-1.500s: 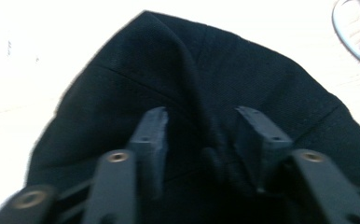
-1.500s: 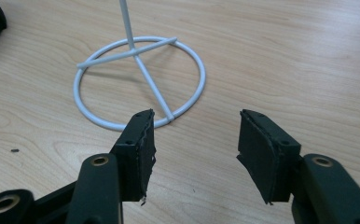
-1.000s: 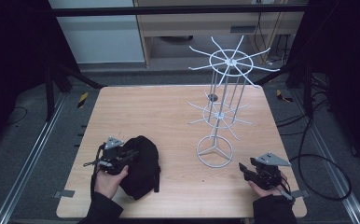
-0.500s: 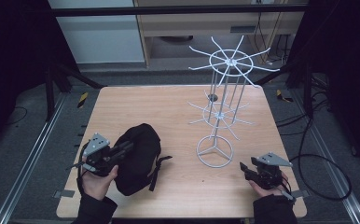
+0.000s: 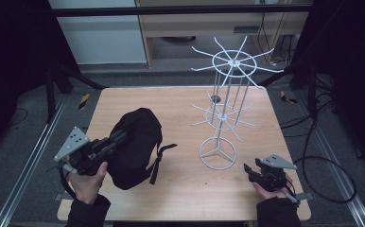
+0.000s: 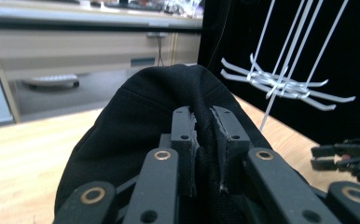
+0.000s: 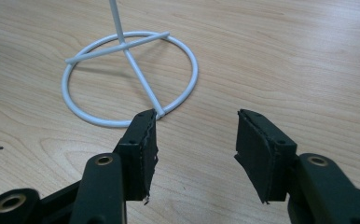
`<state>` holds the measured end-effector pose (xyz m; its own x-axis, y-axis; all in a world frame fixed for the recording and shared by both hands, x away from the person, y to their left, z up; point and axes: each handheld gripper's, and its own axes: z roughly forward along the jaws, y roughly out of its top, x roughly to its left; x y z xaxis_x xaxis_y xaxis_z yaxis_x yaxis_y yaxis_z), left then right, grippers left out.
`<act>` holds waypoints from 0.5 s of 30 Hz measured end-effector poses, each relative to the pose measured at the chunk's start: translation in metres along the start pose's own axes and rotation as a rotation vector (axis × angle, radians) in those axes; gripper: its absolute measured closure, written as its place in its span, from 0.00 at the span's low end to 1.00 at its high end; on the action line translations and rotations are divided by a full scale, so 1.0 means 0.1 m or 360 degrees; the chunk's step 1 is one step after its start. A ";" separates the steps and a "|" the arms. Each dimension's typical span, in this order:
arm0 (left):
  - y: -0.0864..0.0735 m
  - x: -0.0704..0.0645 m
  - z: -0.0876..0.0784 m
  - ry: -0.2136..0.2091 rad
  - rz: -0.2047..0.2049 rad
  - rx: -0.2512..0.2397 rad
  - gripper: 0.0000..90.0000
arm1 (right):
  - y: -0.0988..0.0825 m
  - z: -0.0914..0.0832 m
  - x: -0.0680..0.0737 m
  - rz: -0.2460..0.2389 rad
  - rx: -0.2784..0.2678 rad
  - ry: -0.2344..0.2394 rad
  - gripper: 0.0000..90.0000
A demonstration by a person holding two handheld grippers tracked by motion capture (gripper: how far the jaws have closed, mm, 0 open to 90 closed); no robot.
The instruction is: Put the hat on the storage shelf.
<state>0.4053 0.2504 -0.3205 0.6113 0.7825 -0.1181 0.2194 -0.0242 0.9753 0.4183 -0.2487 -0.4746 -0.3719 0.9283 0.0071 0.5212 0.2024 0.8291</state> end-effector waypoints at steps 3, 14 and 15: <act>0.09 -0.02 -0.02 -0.0029 0.0006 -0.0061 0.88 | 0.00 0.00 0.00 -0.0003 -0.0005 -0.0006 0.53; 0.45 -0.17 0.01 -0.0121 0.0067 -0.0231 0.88 | 0.00 0.00 0.00 -0.0009 -0.0013 -0.0010 0.54; 0.52 -0.20 0.02 -0.0142 0.0071 -0.0258 0.88 | 0.00 0.00 -0.01 -0.0009 -0.0015 -0.0011 0.54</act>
<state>0.4059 0.2322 -0.2683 0.6842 0.7245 -0.0833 0.0698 0.0486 0.9964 0.4185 -0.2492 -0.4744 -0.3695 0.9292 -0.0010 0.5117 0.2044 0.8345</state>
